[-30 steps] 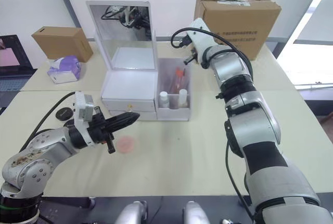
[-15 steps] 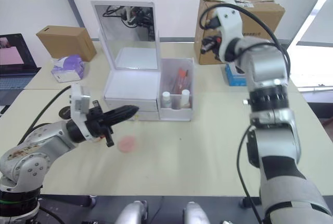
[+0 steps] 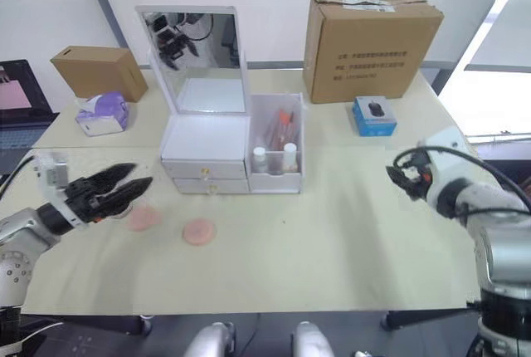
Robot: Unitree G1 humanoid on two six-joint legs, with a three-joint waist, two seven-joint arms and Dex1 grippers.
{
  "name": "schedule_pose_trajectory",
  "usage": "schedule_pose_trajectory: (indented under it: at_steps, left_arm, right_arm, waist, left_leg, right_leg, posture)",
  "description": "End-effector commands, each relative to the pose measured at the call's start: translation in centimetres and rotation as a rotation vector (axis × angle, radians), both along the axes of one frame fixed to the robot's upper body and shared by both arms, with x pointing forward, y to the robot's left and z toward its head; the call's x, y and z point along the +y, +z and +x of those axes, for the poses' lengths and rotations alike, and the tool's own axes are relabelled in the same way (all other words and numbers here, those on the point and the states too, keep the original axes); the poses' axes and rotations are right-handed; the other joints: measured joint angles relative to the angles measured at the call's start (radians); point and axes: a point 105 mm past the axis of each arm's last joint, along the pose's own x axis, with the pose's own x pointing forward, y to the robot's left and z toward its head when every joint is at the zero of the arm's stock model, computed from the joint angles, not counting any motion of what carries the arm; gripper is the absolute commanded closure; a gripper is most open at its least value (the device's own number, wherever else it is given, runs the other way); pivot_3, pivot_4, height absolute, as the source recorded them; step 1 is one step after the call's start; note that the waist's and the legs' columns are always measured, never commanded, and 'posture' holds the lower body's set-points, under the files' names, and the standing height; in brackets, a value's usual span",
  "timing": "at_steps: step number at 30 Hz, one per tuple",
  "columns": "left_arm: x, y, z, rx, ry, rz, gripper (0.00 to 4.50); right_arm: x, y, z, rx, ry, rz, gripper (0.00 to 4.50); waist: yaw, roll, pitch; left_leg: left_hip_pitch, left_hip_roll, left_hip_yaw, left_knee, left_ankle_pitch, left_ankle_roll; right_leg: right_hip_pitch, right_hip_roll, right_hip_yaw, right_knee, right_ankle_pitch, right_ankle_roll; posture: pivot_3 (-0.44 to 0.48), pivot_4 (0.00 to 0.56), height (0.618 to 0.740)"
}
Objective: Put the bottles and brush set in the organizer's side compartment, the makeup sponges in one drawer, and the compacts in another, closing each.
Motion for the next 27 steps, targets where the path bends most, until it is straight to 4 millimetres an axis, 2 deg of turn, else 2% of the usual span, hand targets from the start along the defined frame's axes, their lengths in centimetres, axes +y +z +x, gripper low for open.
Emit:
schedule_pose_trajectory:
  at_steps: [1,2,7,9,14,16,20,22,25,27]
  left_arm:
    - [4.4,1.4,-0.1,-0.117,0.170,0.085,0.00]
    - [5.7,1.4,-0.1,-0.123,0.215,0.090,0.00]
    - [9.5,1.3,-0.1,-0.100,0.301,0.120,0.00]
    - [9.9,1.3,0.0,-0.093,0.297,0.144,0.00]
    - [9.2,0.9,-0.1,-0.085,0.264,0.135,0.00]
    - [8.7,0.6,-0.2,-0.084,0.256,0.127,0.00]
    - [7.9,0.5,-0.8,-0.086,0.243,0.103,0.00]
    - [7.5,0.4,-1.2,-0.082,0.262,0.085,0.00]
    - [7.3,0.3,-2.2,-0.099,0.320,0.058,0.00]
    - [6.8,0.0,-2.8,-0.108,0.348,0.054,0.00]
  right_arm:
    - [-1.8,1.2,-1.9,-0.090,-0.060,-0.028,0.21]
    - [-2.3,0.3,-2.5,-0.061,-0.070,-0.042,0.03]
    - [-3.8,-1.8,-4.4,-0.044,-0.075,-0.088,0.03]
    - [-4.3,-2.0,-4.8,-0.037,-0.080,-0.069,0.03]
    - [-4.1,-0.7,-5.1,-0.061,-0.048,0.051,0.03]
    - [-3.3,0.2,-4.7,-0.073,-0.004,0.135,0.03]
    - [-1.1,2.0,-3.7,-0.073,0.126,0.148,0.03]
    - [0.2,4.1,-2.8,-0.115,0.190,0.176,0.03]
    - [4.1,7.2,-2.4,-0.122,0.404,0.231,0.03]
    - [7.1,8.6,-3.1,-0.097,0.578,0.210,0.03]
  waist:
    - [0.003,-0.001,0.000]
    - [0.003,-0.002,0.001]
    - [0.008,-0.006,0.001]
    - [0.008,-0.007,0.001]
    - [0.006,-0.007,0.000]
    - [0.002,-0.007,0.000]
    - [-0.003,-0.007,0.000]
    - [-0.004,-0.007,0.000]
    - [-0.006,-0.006,0.000]
    - [-0.004,-0.006,0.000]
  left_leg:
    - [0.000,0.000,0.001,0.000,0.000,0.000]
    - [0.000,0.000,0.001,0.000,0.000,0.000]
    - [0.000,0.000,0.003,-0.001,0.000,0.000]
    - [0.000,0.001,0.003,-0.001,-0.001,-0.001]
    - [0.000,0.002,0.006,-0.002,0.000,-0.001]
    - [0.000,0.003,0.006,-0.002,0.000,-0.001]
    - [0.000,0.003,0.008,-0.003,0.000,0.000]
    - [0.001,0.004,0.008,-0.003,0.000,0.000]
    - [0.001,0.004,0.009,-0.003,0.000,0.000]
    - [0.001,0.005,0.009,-0.003,0.000,0.000]
  right_leg:
    - [0.000,-0.001,0.000,0.000,0.000,0.000]
    - [0.000,-0.002,-0.001,0.000,0.000,0.001]
    - [-0.001,-0.004,-0.003,-0.002,-0.001,0.001]
    - [-0.001,-0.004,-0.003,-0.002,-0.001,0.001]
    - [0.002,-0.005,-0.003,0.000,0.000,0.001]
    - [0.002,-0.005,-0.003,0.000,0.000,0.001]
    - [0.002,-0.005,-0.002,0.001,0.003,0.007]
    - [0.001,-0.004,-0.002,0.001,0.003,0.007]
    - [0.001,-0.004,-0.001,0.001,0.004,0.007]
    - [0.001,-0.005,-0.001,0.001,0.004,0.007]
  posture:
    - [0.000,0.150,0.740]
    - [0.000,0.150,0.740]
    - [0.000,0.150,0.740]
    - [0.000,0.150,0.740]
    - [0.000,0.150,0.740]
    - [0.000,0.150,0.740]
    - [0.000,0.150,0.740]
    - [0.000,0.150,0.740]
    - [0.000,0.150,0.740]
    - [0.000,0.150,0.740]
